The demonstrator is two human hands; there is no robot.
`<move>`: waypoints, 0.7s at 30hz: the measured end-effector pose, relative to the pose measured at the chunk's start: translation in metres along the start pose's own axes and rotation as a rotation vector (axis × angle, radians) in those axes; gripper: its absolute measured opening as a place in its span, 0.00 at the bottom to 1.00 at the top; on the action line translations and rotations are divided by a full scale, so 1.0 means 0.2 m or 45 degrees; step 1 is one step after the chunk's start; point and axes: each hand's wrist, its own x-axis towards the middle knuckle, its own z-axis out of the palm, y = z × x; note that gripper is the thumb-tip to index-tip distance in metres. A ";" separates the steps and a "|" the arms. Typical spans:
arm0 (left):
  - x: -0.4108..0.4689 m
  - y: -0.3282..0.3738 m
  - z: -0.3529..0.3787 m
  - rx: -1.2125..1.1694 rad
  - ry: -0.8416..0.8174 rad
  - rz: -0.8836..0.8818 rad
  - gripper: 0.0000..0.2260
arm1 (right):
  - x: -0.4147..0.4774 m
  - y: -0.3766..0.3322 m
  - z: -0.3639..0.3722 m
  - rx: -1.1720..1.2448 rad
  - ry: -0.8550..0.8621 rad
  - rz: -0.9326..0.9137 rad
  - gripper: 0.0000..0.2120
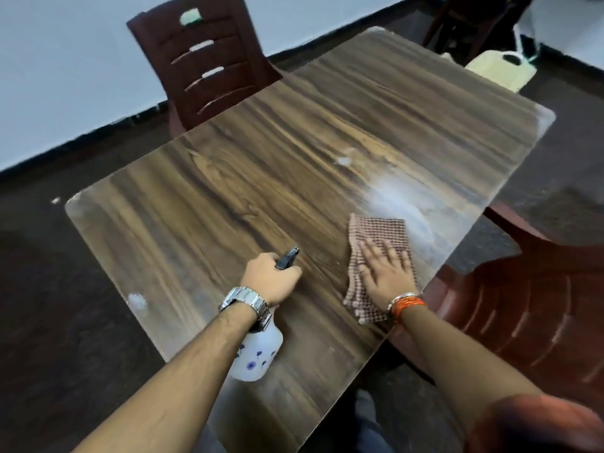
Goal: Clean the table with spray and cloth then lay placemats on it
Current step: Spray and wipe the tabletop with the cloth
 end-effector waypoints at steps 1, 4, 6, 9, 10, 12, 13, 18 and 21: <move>-0.01 -0.01 0.00 -0.004 0.031 -0.033 0.11 | 0.07 0.03 -0.02 0.007 -0.009 0.033 0.26; -0.08 -0.03 0.00 -0.053 0.132 -0.126 0.12 | 0.21 0.01 -0.03 -0.006 -0.042 0.062 0.26; -0.14 -0.04 0.01 -0.085 0.218 -0.196 0.13 | 0.18 -0.08 -0.02 -0.075 -0.021 -0.088 0.28; -0.24 -0.04 0.06 -0.140 0.328 -0.293 0.14 | -0.14 -0.28 0.07 -0.153 -0.098 -0.584 0.29; -0.27 -0.04 0.09 -0.170 0.365 -0.321 0.14 | -0.29 -0.34 0.11 -0.141 -0.131 -0.742 0.29; -0.31 0.00 0.14 -0.215 0.424 -0.361 0.15 | -0.54 -0.44 0.18 -0.111 -0.235 -1.027 0.28; -0.33 0.01 0.16 -0.216 0.426 -0.371 0.14 | -0.63 -0.48 0.21 -0.126 -0.296 -1.140 0.29; -0.40 0.11 0.28 -0.226 0.419 -0.397 0.11 | -0.63 -0.43 0.20 -0.158 -0.356 -1.342 0.30; -0.41 0.17 0.31 -0.217 0.342 -0.375 0.11 | -0.45 -0.20 0.11 -0.103 -0.231 -1.268 0.25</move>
